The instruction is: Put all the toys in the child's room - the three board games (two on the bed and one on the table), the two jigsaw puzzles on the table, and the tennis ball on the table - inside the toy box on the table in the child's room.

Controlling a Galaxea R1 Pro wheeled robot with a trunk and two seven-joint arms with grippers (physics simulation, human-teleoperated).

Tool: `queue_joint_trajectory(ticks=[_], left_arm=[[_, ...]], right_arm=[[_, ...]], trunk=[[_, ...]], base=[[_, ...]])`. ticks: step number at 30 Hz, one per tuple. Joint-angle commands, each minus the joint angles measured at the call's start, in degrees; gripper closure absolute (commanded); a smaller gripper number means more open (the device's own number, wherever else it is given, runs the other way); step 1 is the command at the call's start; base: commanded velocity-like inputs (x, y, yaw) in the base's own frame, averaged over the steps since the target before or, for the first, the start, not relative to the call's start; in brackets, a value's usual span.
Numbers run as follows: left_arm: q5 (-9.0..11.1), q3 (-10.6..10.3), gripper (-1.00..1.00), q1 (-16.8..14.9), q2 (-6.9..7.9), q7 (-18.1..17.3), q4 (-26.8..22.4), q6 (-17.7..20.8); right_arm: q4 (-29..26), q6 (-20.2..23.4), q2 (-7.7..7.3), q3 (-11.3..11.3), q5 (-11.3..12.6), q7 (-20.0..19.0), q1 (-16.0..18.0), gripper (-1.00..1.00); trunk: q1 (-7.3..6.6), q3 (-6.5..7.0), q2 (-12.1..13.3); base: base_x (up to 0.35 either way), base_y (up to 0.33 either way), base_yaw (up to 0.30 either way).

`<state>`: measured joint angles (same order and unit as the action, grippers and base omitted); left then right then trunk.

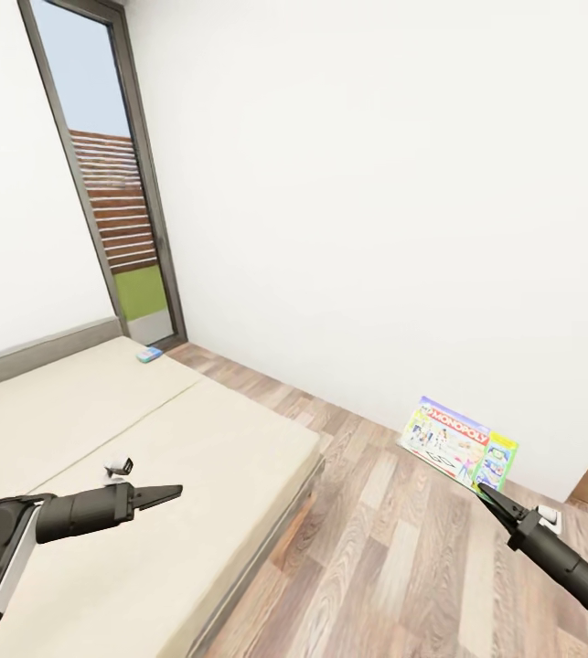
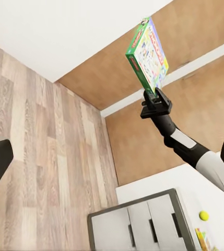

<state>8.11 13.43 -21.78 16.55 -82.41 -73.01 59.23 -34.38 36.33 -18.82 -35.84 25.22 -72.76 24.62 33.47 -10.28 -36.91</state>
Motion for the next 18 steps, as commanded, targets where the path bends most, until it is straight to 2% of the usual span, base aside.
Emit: queue_joint_trajectory(ticks=[1,18], left_arm=[[0.1,0.0,-1.00,0.0,0.02,-0.1,0.0,0.6],[0.1,0.0,-1.00,0.0,0.00,-0.1,0.0,0.6]], right_arm=[[0.0,0.5,0.01,-0.1,0.2,-0.1,0.1,1.00],[0.2,0.5,-0.02,-0.1,0.2,-0.1,0.1,1.00]], trunk=[[-0.21,0.16,0.3],[-3.94,4.27,7.2]], base=[[0.000,0.000,-0.241],[0.000,0.000,-0.240]])
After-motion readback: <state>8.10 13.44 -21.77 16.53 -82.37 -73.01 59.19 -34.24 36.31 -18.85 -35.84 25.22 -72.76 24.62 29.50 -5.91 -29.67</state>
